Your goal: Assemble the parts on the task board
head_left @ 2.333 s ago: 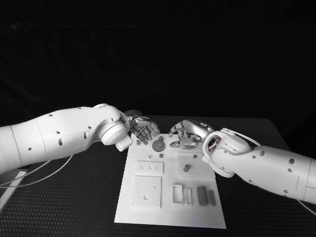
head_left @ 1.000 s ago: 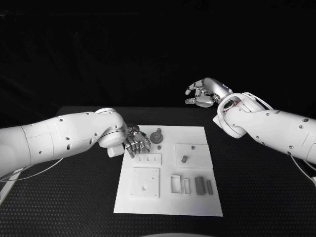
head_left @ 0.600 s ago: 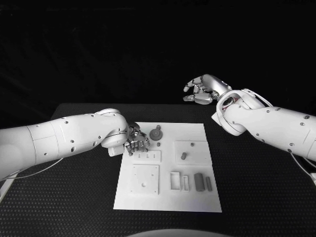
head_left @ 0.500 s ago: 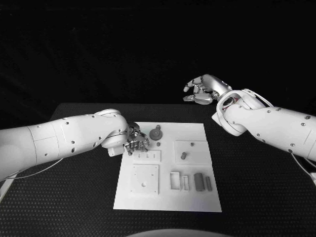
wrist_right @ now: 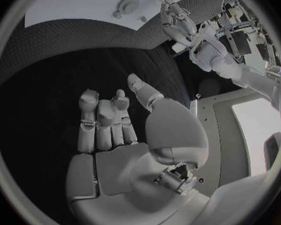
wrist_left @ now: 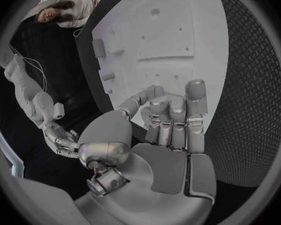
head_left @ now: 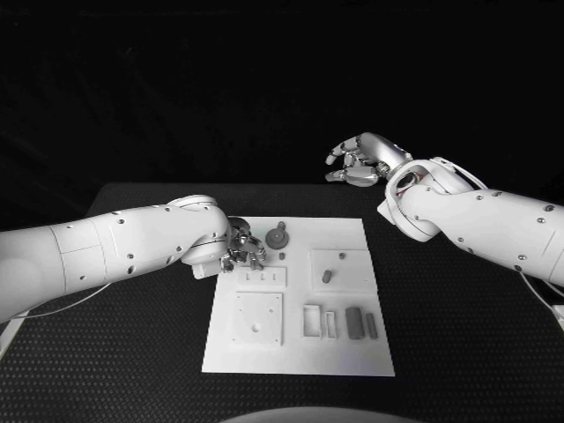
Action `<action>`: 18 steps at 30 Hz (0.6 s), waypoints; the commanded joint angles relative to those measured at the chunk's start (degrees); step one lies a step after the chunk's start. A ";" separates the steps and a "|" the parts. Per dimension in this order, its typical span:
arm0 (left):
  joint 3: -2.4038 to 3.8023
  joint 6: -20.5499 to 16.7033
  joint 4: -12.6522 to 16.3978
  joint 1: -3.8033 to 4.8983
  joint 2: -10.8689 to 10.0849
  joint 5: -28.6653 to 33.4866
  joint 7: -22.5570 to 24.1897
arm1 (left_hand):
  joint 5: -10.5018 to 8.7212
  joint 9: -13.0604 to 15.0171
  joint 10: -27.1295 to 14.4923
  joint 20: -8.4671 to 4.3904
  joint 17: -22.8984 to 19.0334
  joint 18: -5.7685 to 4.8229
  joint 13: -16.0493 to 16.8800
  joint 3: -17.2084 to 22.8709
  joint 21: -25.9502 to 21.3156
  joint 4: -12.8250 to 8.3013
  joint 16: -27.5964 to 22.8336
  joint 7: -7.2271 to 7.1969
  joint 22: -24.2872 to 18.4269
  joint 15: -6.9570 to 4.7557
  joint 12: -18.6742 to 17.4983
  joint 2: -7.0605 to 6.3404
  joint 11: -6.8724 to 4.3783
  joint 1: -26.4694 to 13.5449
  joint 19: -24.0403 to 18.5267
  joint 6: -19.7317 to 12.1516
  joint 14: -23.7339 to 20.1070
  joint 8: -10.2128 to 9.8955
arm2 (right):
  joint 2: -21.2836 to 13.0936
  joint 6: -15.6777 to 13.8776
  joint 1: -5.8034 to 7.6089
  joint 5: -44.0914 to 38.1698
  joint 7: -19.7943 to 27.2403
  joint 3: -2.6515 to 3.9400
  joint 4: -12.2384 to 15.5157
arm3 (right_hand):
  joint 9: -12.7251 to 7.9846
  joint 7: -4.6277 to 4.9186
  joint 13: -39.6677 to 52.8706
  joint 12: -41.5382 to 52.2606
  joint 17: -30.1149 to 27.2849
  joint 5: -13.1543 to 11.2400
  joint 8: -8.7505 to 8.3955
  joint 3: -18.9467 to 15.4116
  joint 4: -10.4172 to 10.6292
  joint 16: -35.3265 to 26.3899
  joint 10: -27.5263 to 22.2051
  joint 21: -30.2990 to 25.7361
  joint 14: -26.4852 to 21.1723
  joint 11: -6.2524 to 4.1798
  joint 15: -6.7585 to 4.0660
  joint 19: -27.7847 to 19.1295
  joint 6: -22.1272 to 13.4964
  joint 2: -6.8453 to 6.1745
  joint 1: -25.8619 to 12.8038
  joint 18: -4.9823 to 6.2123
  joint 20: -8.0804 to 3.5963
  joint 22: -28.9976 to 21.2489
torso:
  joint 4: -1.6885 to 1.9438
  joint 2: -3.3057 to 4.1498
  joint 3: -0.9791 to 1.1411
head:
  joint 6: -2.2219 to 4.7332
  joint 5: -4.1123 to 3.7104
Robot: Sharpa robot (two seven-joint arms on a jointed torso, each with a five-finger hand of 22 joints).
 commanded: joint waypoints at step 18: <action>0.03 -1.76 0.06 -0.40 0.55 -1.69 0.38 | -2.21 6.13 -3.42 -6.08 1.08 4.87 0.55 2.92 5.42 -0.36 2.84 -0.94 1.34 -7.04 0.08 1.34 -4.18 3.93 6.81 2.12 11.83 -4.31 | -0.09 6.02 0.13 19.44 3.79 0.06 -1.97 | -0.83 3.65 -5.94 -11.01 -5.54 -0.01 -2.69 1.02 0.28 -13.12 -11.69 -10.02 -11.90 2.85 3.17 -12.09 -5.66 0.55 -3.47 1.79 3.36 -3.69 | 0.05 -0.09 -0.09 | -0.44 -0.30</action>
